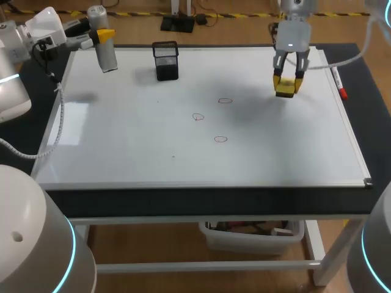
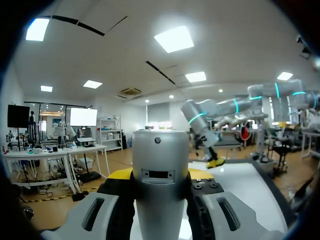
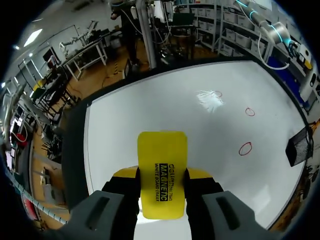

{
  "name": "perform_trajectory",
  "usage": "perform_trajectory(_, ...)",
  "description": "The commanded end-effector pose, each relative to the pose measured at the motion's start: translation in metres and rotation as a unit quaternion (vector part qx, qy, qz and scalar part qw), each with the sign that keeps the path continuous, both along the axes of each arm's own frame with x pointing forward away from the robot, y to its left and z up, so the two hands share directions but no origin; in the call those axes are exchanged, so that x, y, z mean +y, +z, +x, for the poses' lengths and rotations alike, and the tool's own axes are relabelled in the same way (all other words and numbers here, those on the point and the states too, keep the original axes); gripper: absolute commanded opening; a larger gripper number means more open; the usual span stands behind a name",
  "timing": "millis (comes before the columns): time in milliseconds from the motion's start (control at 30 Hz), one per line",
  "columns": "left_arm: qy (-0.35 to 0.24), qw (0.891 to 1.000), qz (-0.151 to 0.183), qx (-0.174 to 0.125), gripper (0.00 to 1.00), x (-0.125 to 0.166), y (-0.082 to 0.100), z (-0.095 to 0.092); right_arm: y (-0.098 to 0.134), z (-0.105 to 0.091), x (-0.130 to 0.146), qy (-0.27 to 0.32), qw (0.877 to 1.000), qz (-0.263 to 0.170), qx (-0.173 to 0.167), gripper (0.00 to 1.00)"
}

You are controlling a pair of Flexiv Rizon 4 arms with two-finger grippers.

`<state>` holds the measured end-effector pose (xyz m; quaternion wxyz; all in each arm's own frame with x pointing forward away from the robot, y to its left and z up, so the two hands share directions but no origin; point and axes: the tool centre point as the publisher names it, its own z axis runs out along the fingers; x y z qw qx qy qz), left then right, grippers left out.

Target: Pick up the inspection probe, press it on each red-marked spot on the whiteboard one by one, put down the probe, pick up the eraser, and wipe off all the red marks.

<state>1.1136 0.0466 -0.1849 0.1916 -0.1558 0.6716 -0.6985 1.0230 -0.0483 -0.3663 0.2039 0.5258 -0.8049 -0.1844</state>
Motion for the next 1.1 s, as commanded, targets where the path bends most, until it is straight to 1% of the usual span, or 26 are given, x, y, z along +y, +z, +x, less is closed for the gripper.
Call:
perform_trajectory(33,0.001,1.0,-0.001,-0.002,0.0,-0.0003,-0.0002,-0.0001,0.021,-0.0345,0.0096,0.045,0.937,-0.135,-0.318,0.0)
perform_trajectory(167,0.001,1.0,-0.001,-0.002,0.0,-0.0003,-0.0002,-0.0001,0.0209,-0.0384,0.0081,0.047,0.931,-0.145,-0.331,0.0)
perform_trajectory(467,0.001,1.0,-0.001,-0.002,0.0,-0.0003,-0.0002,-0.0001,0.018,-0.0392,0.0043,0.034,0.925,-0.153,-0.346,0.0)
perform_trajectory(633,0.001,1.0,-0.001,-0.002,0.0,-0.0003,-0.0002,-0.0001,0.0199,-0.0364,0.0039,0.032,0.923,-0.158,-0.348,0.0)
perform_trajectory(1100,0.001,1.0,-0.001,-0.002,0.0,-0.0003,-0.0002,-0.0001,0.0199,-0.0364,0.0039,0.032,0.923,-0.158,-0.348,0.0)
